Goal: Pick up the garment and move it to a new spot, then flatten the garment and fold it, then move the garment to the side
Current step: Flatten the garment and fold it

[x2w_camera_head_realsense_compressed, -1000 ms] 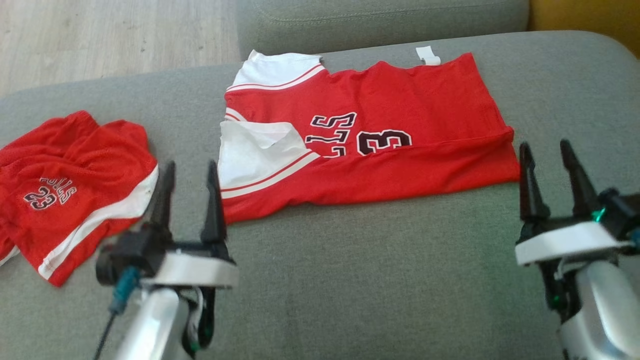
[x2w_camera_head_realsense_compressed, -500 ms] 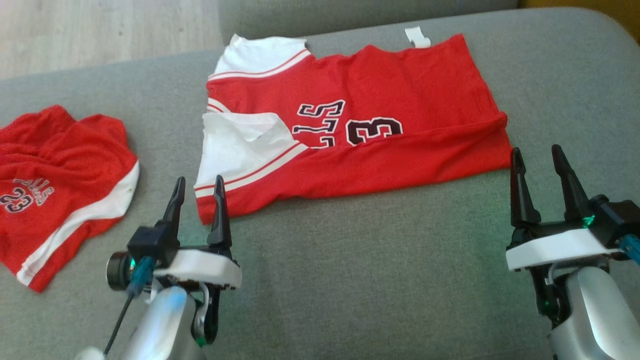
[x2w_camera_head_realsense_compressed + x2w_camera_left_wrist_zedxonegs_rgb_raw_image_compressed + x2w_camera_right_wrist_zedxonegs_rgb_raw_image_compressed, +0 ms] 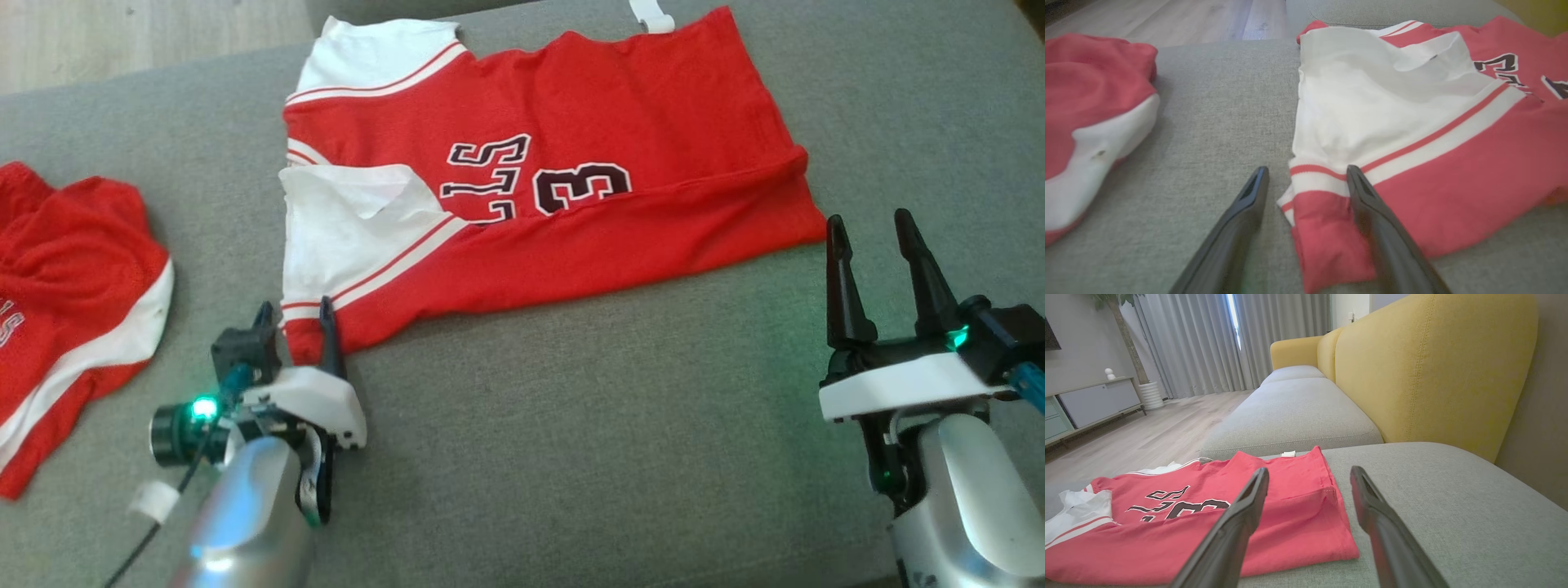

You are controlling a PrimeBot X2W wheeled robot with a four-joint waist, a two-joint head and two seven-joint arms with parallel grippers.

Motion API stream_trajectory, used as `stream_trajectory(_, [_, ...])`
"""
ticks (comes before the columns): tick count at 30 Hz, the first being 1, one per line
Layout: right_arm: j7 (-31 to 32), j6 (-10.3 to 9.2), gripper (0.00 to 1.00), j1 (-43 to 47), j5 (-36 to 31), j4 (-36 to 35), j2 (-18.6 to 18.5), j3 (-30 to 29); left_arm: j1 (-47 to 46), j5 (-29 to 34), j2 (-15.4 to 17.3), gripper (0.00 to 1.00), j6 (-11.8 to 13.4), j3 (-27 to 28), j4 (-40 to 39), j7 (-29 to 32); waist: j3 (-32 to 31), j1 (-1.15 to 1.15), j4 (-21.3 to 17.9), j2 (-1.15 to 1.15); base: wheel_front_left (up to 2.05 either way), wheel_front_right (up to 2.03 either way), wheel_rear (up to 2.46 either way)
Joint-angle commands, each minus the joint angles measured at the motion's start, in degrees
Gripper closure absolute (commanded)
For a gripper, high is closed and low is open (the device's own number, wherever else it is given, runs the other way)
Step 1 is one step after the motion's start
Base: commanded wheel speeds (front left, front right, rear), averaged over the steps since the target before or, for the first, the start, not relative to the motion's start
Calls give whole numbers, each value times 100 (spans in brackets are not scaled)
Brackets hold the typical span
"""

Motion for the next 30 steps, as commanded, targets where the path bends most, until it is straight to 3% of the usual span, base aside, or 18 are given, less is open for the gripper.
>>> stream_trajectory(1, [-37,-4,0,-174,42,-210,36,102,-199,21,121,0,-48,112,48,132,30,0,-43,0,0,0,0])
stream_trajectory(7, [-37,-4,0,-210,71,-214,71,59,-280,-10,51,0,-321,-145,485,679,21,0,-103,0,0,0,0])
stream_trajectory(8, [-37,-4,0,-221,72,-205,74,54,-283,-17,38,4,-384,-195,529,770,14,0,-102,0,0,0,0])
stream_trajectory(9, [-37,-4,0,-231,70,-193,77,49,-289,-24,24,74,-437,-239,549,829,4,0,-98,0,0,0,0])
stream_trajectory(10, [-37,-4,0,-245,65,-172,81,45,-294,-29,12,100,-480,-279,554,866,-8,0,-91,0,0,0,0])
stream_trajectory(15, [67,-4,0,-339,-37,126,96,-81,-311,-97,-30,100,-589,-344,335,630,-123,0,-15,0,0,0,0])
stream_trajectory(21, [701,-4,0,-618,-315,723,198,-493,-343,-39,-13,100,-747,-421,-307,-252,-252,0,128,0,0,0,0])
stream_trajectory(30, [1806,-4,0,-1453,-1016,1875,340,-1108,-359,53,29,100,-687,-475,-1092,-555,-133,0,343,0,0,0,0])
